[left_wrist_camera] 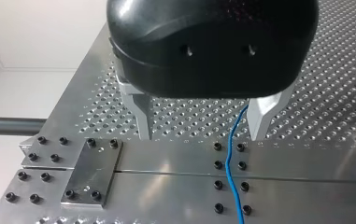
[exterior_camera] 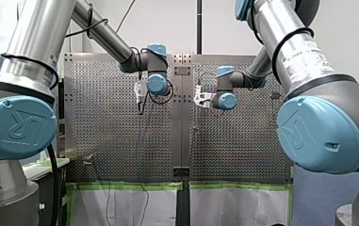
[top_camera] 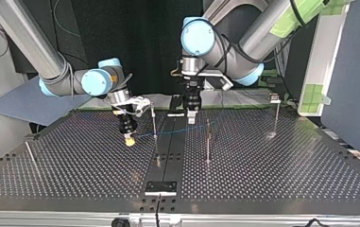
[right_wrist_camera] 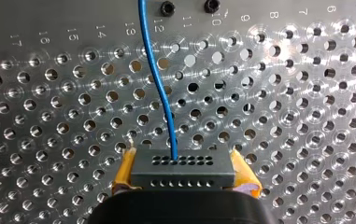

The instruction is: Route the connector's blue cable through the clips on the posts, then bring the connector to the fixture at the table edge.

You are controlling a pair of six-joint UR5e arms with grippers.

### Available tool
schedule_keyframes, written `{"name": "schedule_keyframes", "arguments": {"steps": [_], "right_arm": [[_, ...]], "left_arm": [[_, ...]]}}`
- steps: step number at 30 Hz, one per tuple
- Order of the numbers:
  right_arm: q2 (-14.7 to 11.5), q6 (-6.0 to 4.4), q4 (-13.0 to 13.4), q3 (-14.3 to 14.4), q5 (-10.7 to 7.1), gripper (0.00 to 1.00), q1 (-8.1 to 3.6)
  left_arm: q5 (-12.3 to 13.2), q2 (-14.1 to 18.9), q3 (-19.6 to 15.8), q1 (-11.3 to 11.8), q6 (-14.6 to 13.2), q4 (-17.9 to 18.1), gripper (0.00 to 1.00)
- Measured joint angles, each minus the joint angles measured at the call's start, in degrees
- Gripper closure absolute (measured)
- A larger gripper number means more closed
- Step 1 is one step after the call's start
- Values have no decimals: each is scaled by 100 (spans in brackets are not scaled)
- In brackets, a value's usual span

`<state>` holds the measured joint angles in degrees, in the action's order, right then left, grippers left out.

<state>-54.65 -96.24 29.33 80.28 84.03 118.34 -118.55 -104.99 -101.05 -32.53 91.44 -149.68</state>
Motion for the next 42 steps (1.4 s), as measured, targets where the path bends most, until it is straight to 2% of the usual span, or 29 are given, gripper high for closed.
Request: {"name": "schedule_keyframes", "arguments": {"steps": [9, 13, 17, 22, 32, 42], "right_arm": [[0, -2, 2, 0, 0, 100, 11], [0, -2, 10, 1, 0, 100, 27], [0, 3, 8, 1, 0, 100, 33], [0, 9, 5, 1, 0, 100, 37], [0, 15, -4, 1, 0, 100, 33], [1, 15, -4, 1, 0, 100, 33]], "left_arm": [[379, 396, -412, 42, -81, -30, 0], [520, 385, -420, 53, -70, -34, 0], [631, 221, -312, 30, -65, -35, 0], [577, -2, -134, 43, -14, -6, 0], [191, -336, 132, 180, 100, 11, 0], [215, -348, 140, 236, 88, 50, 0]]}}
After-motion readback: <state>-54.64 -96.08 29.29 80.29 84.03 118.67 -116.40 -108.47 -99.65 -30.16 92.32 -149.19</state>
